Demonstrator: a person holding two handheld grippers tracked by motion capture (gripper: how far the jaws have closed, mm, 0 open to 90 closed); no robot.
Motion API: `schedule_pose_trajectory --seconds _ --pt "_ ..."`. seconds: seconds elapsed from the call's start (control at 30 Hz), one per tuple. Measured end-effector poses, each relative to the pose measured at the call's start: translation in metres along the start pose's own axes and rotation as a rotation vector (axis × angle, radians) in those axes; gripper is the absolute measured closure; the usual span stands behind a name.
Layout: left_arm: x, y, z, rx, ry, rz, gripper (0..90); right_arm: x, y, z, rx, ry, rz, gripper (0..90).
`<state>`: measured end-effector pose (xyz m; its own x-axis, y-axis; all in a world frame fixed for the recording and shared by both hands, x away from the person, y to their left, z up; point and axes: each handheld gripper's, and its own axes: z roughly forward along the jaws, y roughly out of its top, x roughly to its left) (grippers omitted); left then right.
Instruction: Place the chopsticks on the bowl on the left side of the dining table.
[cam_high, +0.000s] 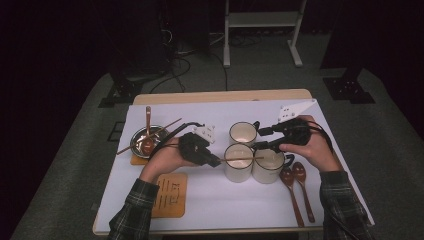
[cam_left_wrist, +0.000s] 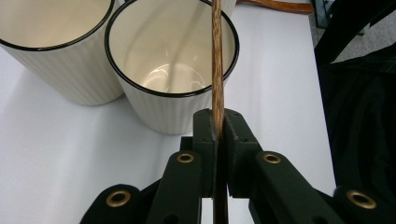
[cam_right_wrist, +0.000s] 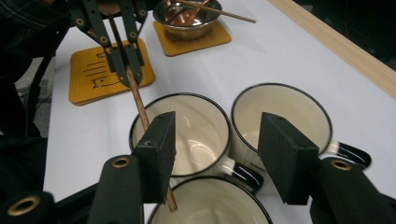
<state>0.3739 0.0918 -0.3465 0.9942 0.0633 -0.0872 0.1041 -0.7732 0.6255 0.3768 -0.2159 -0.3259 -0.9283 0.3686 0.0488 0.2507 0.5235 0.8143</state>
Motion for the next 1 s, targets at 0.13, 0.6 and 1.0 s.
schedule_pose_trajectory --seconds 0.13,0.6,1.0 --pt "0.000 0.000 -0.001 0.003 -0.004 0.004 84.6 -0.003 -0.004 -0.005 -0.005 -0.016 0.012 45.2" --pt "0.000 -0.002 -0.005 -0.003 0.001 -0.002 84.6 -0.020 -0.026 -0.021 -0.023 -0.121 0.086 43.0" --pt "0.002 -0.004 -0.010 -0.016 0.025 -0.019 84.6 -0.037 -0.049 -0.029 -0.015 -0.240 0.173 40.3"
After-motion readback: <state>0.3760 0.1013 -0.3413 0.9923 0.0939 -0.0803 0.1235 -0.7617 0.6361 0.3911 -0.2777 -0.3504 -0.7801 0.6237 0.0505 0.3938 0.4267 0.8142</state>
